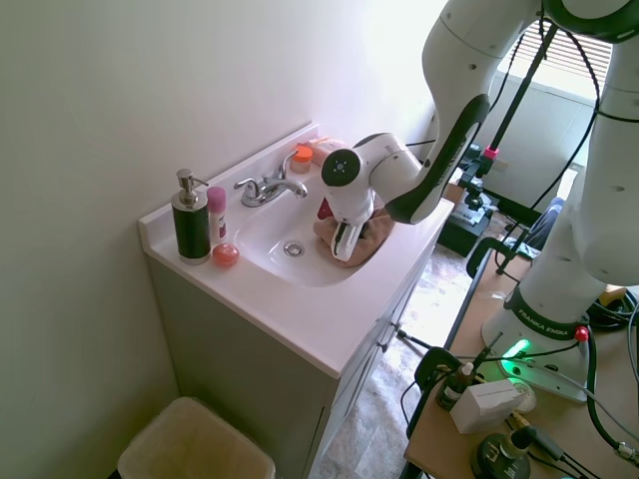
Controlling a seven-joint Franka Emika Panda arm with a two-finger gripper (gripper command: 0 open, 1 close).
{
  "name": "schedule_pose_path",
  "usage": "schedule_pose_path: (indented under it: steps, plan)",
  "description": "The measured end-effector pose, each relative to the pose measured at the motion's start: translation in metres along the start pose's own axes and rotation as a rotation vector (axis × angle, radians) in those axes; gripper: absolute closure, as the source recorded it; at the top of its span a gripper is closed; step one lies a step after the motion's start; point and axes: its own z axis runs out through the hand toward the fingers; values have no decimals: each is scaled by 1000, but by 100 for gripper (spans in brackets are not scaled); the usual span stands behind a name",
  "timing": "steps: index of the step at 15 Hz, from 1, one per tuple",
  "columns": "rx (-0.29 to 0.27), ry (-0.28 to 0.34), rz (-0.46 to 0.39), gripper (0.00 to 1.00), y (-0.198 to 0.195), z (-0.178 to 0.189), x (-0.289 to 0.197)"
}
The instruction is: Wipe the sink
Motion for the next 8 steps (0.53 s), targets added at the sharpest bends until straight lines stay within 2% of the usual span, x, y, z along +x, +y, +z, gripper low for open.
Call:
schedule_pose_path:
  steps: [4, 8]
  plan:
    - [33, 97, 2, 100, 11, 17, 10]
    - [50, 109, 67, 100, 3, 22, 18]
